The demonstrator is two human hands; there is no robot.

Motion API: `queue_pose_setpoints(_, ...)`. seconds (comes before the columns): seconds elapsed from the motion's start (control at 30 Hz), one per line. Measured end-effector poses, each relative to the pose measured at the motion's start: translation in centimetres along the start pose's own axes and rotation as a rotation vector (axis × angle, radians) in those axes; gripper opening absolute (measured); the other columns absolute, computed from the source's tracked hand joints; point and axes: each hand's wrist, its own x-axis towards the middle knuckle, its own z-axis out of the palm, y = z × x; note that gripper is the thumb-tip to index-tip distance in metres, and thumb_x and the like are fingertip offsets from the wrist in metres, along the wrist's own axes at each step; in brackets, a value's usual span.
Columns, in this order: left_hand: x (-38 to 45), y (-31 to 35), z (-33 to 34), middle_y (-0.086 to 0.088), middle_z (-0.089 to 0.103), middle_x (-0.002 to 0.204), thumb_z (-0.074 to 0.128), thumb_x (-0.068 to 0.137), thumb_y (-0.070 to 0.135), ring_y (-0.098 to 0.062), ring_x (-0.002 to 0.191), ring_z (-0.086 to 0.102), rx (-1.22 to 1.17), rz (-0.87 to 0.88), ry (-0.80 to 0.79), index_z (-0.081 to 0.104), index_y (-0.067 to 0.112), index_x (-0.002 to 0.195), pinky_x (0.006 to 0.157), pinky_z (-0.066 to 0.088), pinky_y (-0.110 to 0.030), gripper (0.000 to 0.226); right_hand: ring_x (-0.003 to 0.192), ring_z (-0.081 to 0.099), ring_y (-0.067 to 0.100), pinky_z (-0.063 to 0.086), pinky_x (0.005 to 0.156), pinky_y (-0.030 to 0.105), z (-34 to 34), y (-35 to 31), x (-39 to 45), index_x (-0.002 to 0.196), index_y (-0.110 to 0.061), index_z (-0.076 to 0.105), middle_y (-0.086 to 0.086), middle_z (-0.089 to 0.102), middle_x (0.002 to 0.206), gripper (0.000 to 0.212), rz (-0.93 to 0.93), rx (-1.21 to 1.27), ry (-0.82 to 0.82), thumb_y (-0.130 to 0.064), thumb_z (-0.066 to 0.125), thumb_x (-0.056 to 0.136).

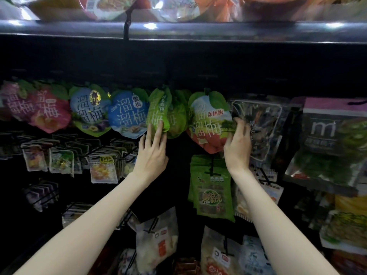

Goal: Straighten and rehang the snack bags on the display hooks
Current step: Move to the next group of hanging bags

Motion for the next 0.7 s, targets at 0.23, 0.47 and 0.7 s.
queue_pose_setpoints(0.23, 0.1, 0.3, -0.2, -0.023, 0.035, 0.145, 0.08, 0.057, 0.017, -0.046, 0.129, 0.038, 0.005, 0.063, -0.022, 0.057, -0.003, 0.12, 0.091, 0.043, -0.056, 0.069, 0.103, 0.047, 0.029, 0.049, 0.075, 0.038, 0.1, -0.3, -0.1, 0.128, -0.007, 0.043, 0.018, 0.041, 0.121, 0.045, -0.078, -0.064, 0.109, 0.005, 0.051, 0.085)
queue_pose_setpoints(0.47, -1.7, -1.9, 0.0, -0.015, 0.05, 0.136, 0.068, 0.065, 0.014, -0.033, 0.125, 0.048, -0.054, 0.072, 0.032, 0.06, 0.009, 0.119, 0.103, 0.025, -0.047, 0.055, 0.115, 0.04, 0.031, 0.043, 0.095, 0.039, 2.8, -5.0, -2.2, 0.126, -0.009, 0.045, 0.02, 0.043, 0.12, 0.045, -0.361, 0.015, -0.11, -0.003, 0.06, 0.084)
queue_pose_setpoints(0.7, -3.7, -11.2, -0.8, -0.009, -0.001, 0.157, 0.047, 0.094, 0.031, -0.026, 0.145, -0.001, -0.156, -0.253, -0.14, 0.015, 0.015, 0.147, 0.114, 0.007, -0.043, 0.064, 0.12, 0.042, 0.028, 0.042, 0.098, 0.036, 7.9, -12.3, -3.4, 0.13, -0.006, 0.044, 0.014, 0.042, 0.127, 0.044, -0.383, 0.101, -0.339, -0.007, 0.058, 0.088)
